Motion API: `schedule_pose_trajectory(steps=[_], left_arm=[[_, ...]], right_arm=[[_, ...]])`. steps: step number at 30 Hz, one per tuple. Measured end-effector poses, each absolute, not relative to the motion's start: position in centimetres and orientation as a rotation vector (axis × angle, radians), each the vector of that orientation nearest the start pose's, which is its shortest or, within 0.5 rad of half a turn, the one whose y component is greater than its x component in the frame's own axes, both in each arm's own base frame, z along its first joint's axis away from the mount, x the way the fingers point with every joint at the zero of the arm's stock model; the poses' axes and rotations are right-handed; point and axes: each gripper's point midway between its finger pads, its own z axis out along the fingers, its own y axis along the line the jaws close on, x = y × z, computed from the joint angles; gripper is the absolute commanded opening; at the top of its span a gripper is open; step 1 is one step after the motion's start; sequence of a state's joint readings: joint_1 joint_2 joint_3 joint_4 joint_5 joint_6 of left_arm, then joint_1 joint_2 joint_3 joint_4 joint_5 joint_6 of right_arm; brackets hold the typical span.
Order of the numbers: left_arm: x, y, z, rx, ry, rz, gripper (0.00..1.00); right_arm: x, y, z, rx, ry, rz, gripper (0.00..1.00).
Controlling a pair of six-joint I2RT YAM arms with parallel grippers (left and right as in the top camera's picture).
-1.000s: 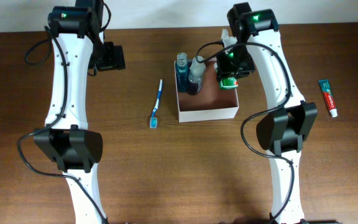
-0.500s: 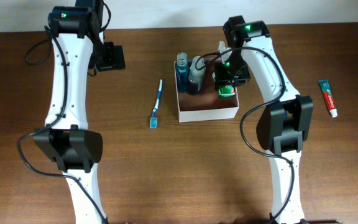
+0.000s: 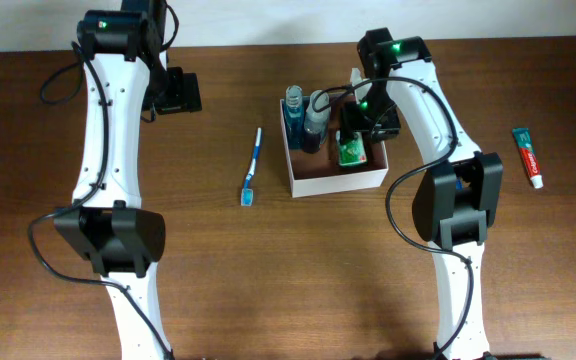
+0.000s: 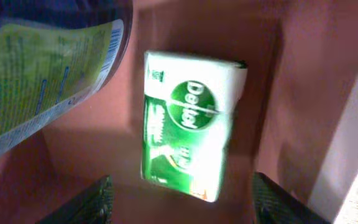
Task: Pack container
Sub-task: 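Lower the soap bar into the box and open the right gripper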
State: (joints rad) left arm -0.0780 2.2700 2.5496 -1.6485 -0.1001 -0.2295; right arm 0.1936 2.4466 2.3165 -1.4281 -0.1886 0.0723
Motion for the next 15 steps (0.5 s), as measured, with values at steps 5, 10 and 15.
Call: schedule_pose_trajectory(steps=[5,10,15], left_arm=[[45.8,-1.8,20.1,-0.236,2.916,0.1,0.99],[45.8,-1.8,20.1,-0.236,2.916,0.1,0.99],[45.8,-1.8,20.1,-0.236,2.916,0.1,0.99]], right_arm=[[45.9,12.4,7.0,-0.196,3.141,0.302,0.72],[45.7,12.4,8.7,-0.196,3.141,0.299,0.73],[46.4,12.1,12.9,-0.194,3.066,0.297,0.73]])
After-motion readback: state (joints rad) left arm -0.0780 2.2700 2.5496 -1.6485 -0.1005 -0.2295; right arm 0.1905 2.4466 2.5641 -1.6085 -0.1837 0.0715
